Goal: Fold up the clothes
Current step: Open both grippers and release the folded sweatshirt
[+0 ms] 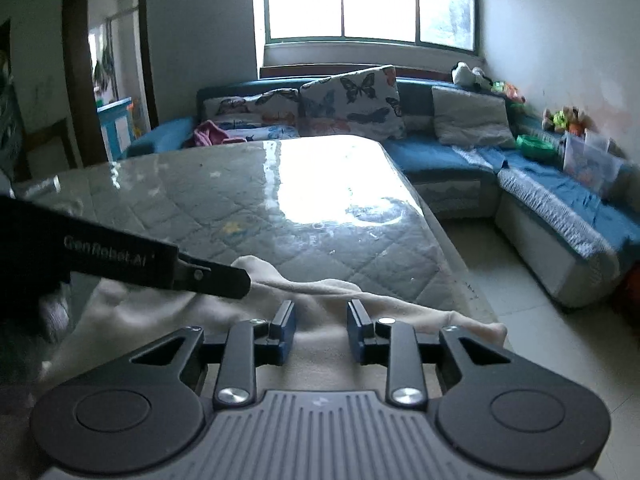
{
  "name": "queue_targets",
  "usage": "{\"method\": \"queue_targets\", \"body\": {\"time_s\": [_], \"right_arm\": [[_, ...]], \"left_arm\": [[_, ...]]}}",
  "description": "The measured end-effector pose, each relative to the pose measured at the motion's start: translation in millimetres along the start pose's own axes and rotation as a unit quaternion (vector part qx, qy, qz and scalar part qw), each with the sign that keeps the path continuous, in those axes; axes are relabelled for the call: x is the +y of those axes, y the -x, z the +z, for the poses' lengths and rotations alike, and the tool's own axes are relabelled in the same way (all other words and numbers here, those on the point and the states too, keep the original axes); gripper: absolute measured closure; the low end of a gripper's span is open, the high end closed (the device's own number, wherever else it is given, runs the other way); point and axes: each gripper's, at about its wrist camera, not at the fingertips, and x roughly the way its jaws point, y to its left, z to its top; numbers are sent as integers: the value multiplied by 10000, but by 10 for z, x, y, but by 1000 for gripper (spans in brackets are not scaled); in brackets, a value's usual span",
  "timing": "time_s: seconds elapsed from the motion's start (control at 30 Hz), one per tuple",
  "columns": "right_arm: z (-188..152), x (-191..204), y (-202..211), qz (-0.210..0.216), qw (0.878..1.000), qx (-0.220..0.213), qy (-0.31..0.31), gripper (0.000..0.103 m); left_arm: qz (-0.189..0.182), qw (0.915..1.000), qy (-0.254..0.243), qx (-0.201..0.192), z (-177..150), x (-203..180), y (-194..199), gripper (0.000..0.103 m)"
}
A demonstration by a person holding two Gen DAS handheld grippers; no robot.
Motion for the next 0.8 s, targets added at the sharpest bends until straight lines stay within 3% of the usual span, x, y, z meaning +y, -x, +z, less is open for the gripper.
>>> {"method": "queue_targets", "body": {"time_s": [0.8], "right_arm": [[-370, 255, 534, -121, 9997, 65, 193, 67]], "left_arm": [[305, 9974, -641, -121, -350, -213, 340, 67]]}}
